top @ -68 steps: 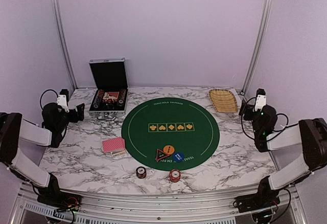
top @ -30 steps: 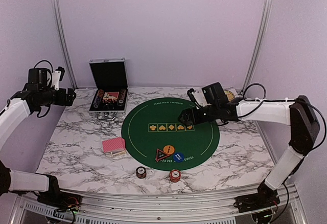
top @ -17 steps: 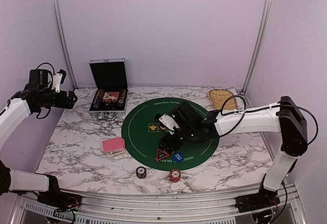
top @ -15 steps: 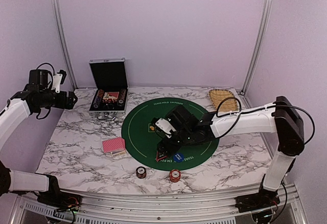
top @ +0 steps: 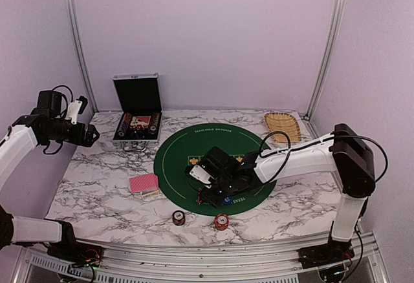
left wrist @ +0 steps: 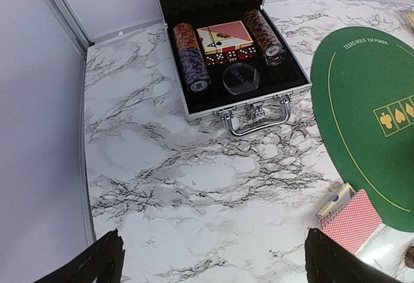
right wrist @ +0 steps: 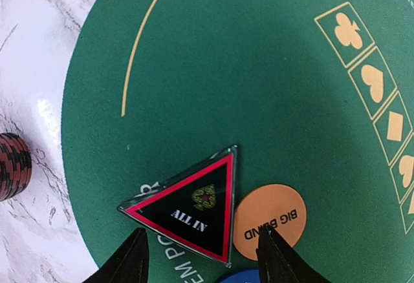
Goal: Distribute texas hold em gaming equipment
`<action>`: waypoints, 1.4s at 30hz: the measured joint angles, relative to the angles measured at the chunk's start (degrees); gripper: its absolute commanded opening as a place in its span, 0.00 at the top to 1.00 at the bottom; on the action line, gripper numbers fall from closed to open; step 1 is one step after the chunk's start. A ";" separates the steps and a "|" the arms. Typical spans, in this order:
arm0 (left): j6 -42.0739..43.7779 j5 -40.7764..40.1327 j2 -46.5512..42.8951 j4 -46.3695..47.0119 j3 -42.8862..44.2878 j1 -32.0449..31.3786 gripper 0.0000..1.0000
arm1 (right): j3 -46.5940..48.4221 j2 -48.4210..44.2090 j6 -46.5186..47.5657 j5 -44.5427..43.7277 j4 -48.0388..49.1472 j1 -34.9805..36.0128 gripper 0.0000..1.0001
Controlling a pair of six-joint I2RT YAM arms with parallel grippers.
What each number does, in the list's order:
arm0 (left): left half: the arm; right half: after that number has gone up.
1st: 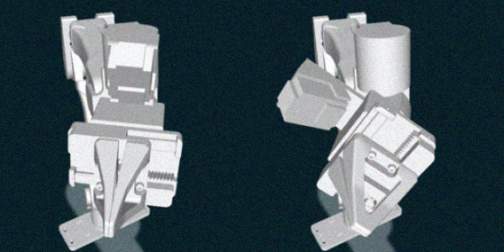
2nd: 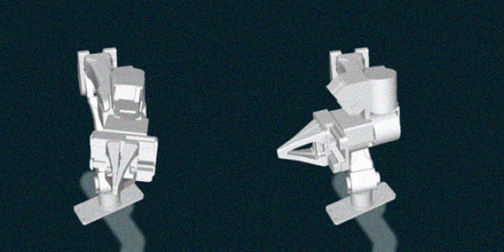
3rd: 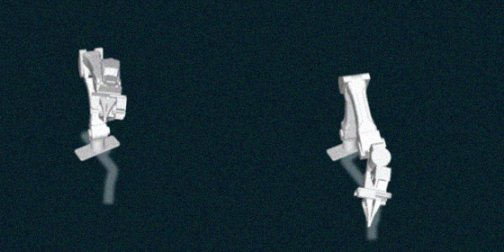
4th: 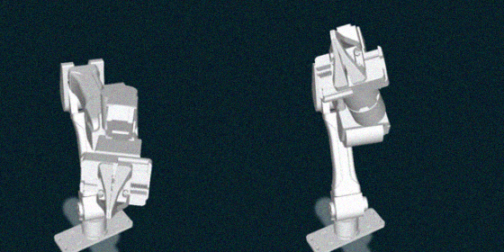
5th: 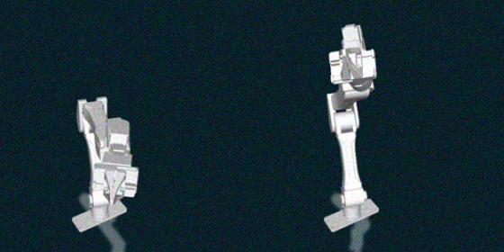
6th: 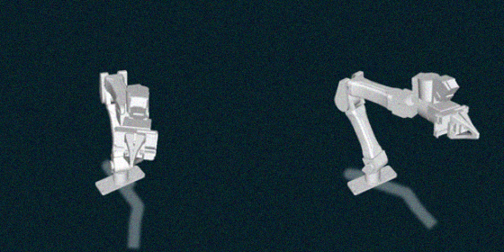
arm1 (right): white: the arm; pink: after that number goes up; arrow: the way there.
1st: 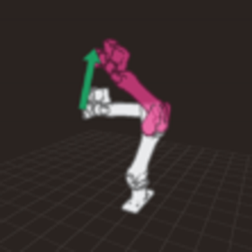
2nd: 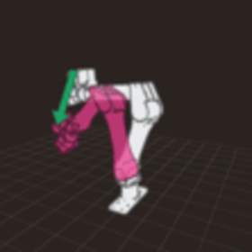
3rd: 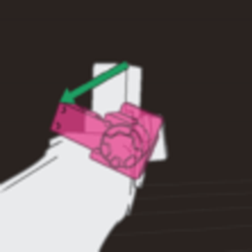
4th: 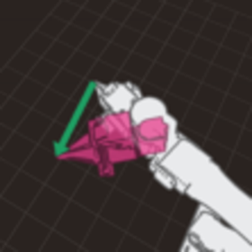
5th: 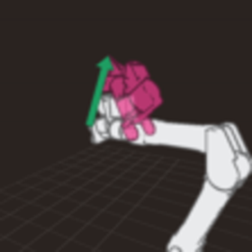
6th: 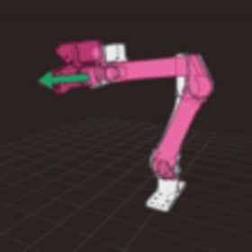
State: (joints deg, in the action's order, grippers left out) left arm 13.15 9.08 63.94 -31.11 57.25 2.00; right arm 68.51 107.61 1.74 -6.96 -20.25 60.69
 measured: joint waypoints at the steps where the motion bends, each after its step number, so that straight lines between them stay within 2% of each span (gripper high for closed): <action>1: 0.09 0.02 0.11 -0.46 0.13 0.00 0.01 | 0.20 0.35 0.00 -0.13 0.04 0.37 0.49; 7: 0.17 0.02 0.15 -1.14 1.25 0.00 0.01 | 0.24 2.12 0.09 -1.11 0.00 1.62 0.57; 15: -0.11 0.11 0.11 -1.55 2.60 0.00 0.01 | 0.66 2.34 -0.11 -1.53 0.09 1.73 0.74; 25: -1.01 0.13 0.04 -1.73 3.48 0.00 0.01 | 5.18 5.95 -0.33 -2.34 0.52 1.73 0.78; 26: -1.14 0.13 0.00 -1.75 3.54 0.00 0.01 | 5.92 6.54 -0.48 -2.64 0.61 1.73 0.75; 29: -1.27 0.15 -0.24 -1.77 3.65 0.00 0.01 | 8.11 8.31 -1.55 -3.28 0.76 1.73 0.59; 31: -1.36 0.28 -0.50 -1.77 3.65 0.00 0.01 | 9.25 9.18 -2.38 -3.63 0.70 1.73 0.54; 37: -1.36 0.85 -0.98 -1.77 3.65 0.00 0.01 | 8.66 8.35 -4.76 -4.15 0.02 1.73 0.46; 42: -1.36 0.98 -1.05 -1.77 3.65 0.00 0.01 | 5.49 3.91 -7.39 -4.15 -0.55 1.73 0.40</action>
State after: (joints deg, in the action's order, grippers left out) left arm 11.79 10.07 62.89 -32.88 60.90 2.00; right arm 74.00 111.53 -5.65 -11.11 -20.80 62.41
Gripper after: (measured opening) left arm 0.989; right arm 0.575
